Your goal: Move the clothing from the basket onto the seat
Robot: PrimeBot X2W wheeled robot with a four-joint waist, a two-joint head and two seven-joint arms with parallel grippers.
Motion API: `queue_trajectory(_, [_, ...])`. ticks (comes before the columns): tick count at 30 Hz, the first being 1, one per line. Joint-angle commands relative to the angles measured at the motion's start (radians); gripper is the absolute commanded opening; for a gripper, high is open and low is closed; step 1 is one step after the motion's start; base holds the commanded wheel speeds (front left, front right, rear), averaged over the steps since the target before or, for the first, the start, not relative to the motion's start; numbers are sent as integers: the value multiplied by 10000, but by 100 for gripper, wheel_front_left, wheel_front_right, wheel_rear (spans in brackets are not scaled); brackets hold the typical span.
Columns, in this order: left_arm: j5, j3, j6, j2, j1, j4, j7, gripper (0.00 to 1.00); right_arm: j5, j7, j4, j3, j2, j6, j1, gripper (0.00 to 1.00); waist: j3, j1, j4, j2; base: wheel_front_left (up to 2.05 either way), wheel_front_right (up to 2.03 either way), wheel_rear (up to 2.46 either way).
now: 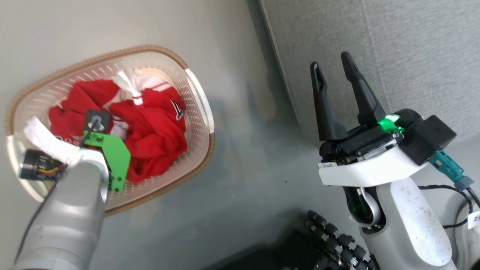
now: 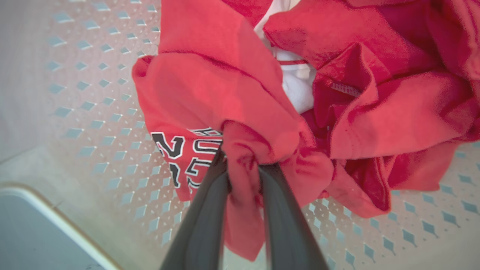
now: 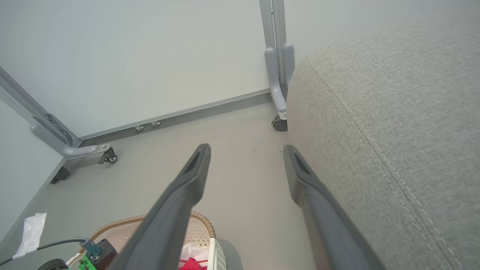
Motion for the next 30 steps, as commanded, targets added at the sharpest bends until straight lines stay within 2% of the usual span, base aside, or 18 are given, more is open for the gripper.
queue_trajectory(1, [-84, 13, -65, -106, 241, -5, -139, 0, -135, -35, 92, -58, -15, 1, 152, 100, -1219, 0, 394, -1, 0, 0, 0])
queue_trajectory(9, [-474, 119, -379, -529, 881, -10, -1641, 0, -448, -35, 518, -219, -20, 1, 677, 100, -3052, 0, 961, -1, 0, 0, 0])
queue_trajectory(17, [-848, 230, -664, -652, 1401, -30, -3284, 0, -766, -35, 837, -202, -22, 1, 1330, 100, -4559, 0, 1440, -1, 0, 0, 0])
queue_trajectory(22, [-1078, 301, -803, -780, 1753, -221, -3939, 0, -1121, -35, 1048, -96, -28, -1, 1775, 100, -5365, 0, 1711, -1, 0, 0, 0])
queue_trajectory(26, [-1209, 439, -848, -805, 2232, -843, -4165, 0, -1221, -35, 1143, -155, -158, 1, 2194, 100, -6091, 0, 1919, -1, 0, 0, 0])
queue_trajectory(30, [-1257, 678, -718, -710, 2950, -2662, -4176, 0, -1234, -35, 1138, -286, -278, 1, 2595, 100, -6702, 0, 2102, -1, 0, 0, 0])
